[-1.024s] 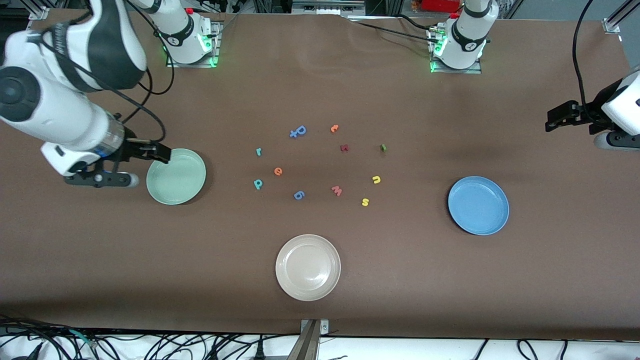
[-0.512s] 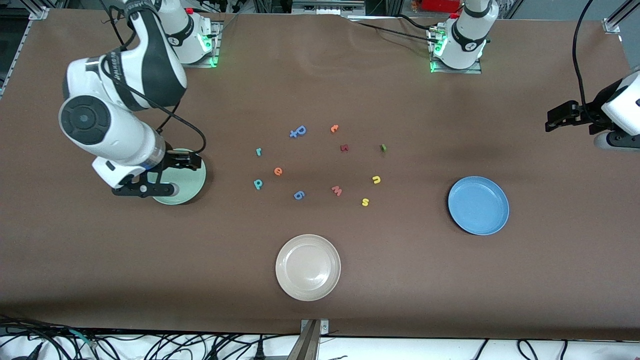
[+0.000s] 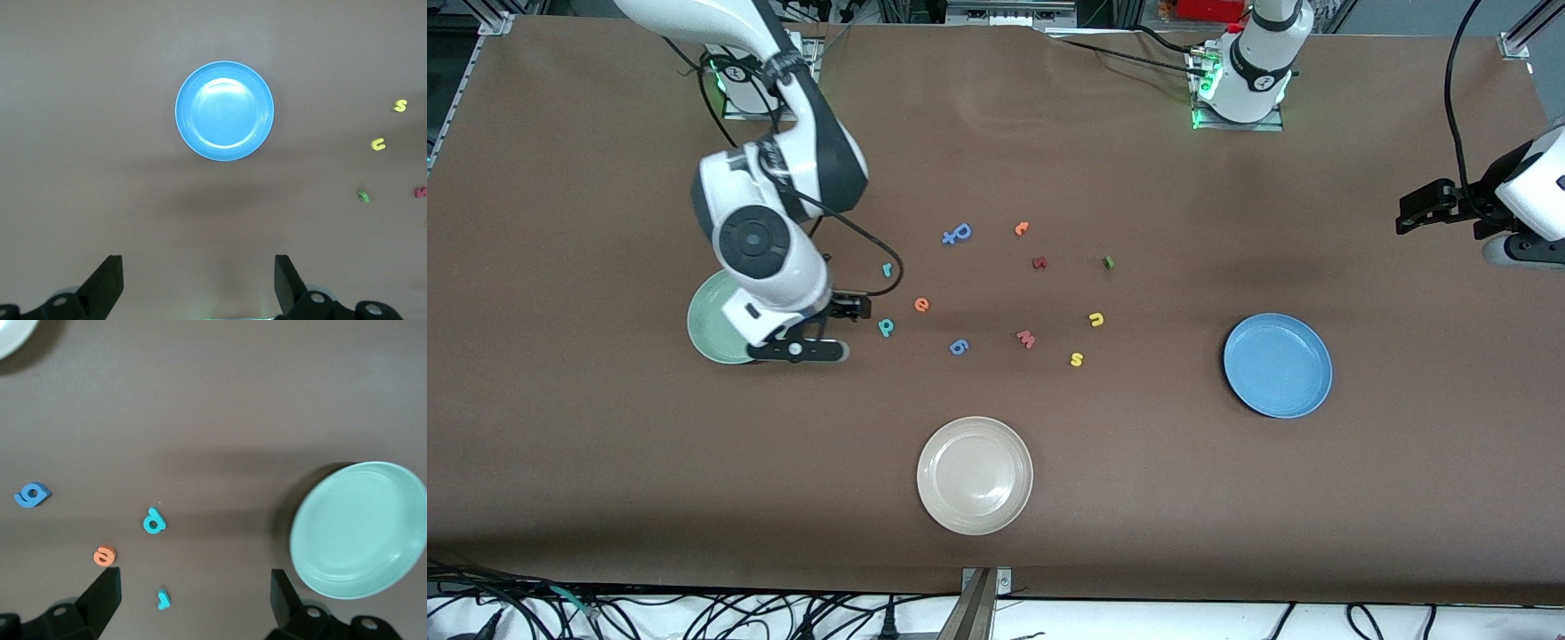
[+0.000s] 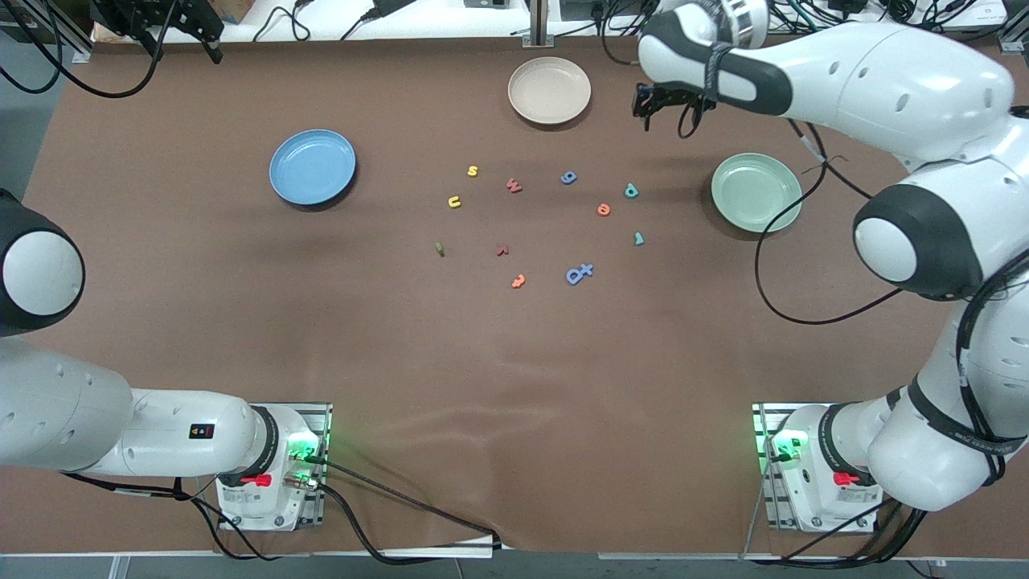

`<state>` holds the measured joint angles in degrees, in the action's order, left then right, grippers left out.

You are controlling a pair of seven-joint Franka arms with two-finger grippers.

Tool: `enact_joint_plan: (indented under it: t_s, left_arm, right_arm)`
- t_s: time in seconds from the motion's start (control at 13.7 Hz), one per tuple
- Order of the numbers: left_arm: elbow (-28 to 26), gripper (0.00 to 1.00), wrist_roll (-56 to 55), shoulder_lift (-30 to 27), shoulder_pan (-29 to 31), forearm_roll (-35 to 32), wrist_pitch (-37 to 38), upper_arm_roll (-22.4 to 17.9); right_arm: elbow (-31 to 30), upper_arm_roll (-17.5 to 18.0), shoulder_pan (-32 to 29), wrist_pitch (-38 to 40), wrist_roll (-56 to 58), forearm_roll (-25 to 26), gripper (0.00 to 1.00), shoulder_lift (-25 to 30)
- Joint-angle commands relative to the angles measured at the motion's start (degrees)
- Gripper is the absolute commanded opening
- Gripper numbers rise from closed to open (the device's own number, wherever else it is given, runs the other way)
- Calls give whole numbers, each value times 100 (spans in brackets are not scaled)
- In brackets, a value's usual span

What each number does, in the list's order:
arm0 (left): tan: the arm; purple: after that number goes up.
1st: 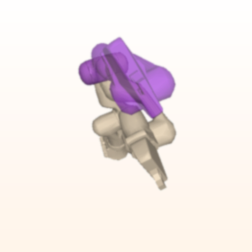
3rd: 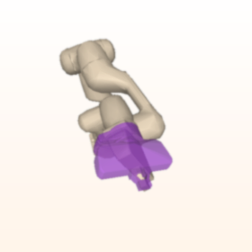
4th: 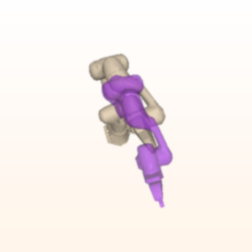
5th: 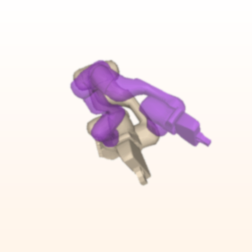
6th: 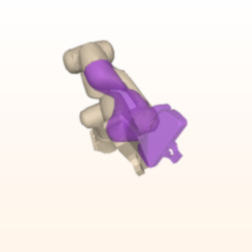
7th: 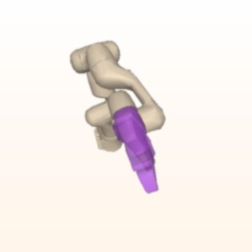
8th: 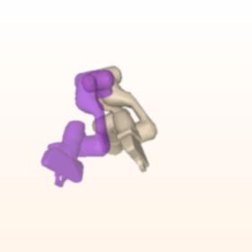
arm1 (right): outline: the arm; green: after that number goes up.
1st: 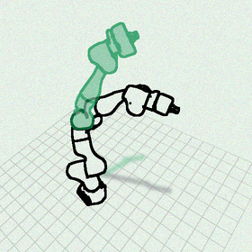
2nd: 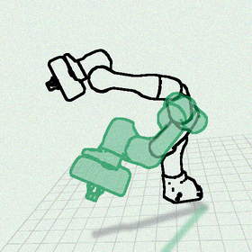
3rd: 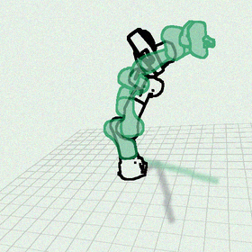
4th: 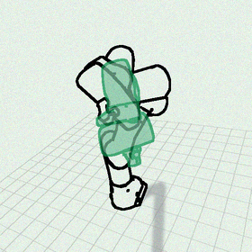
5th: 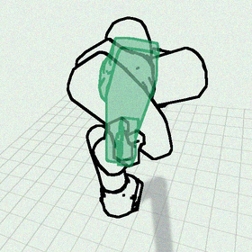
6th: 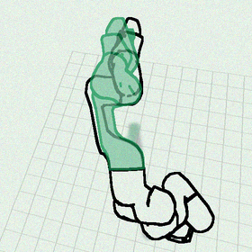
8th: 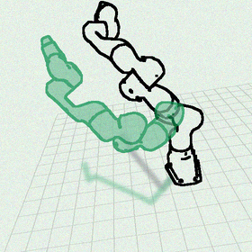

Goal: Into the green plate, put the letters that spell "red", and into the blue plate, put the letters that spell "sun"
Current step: 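Move the right gripper past the green plate toward the letters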

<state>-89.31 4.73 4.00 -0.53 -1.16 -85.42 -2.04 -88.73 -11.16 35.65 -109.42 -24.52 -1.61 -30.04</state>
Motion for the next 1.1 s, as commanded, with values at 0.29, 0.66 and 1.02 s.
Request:
enact_joint_plan:
  t_s: [0.29,0.66,1.02]
  left_arm:
    - [169,100,-7,83,-17,-69,43,10]
    - [169,100,-7,110,-70,-69,43,19]
    - [169,100,-7,110,-61,-69,43,10]
  right_arm:
    - [-811,193,-5,-1369,-26,-235,99,-266]
    - [-1147,369,-23,-2126,-44,-244,99,-467]
    - [-1147,369,-14,-2785,-158,-762,99,-818]
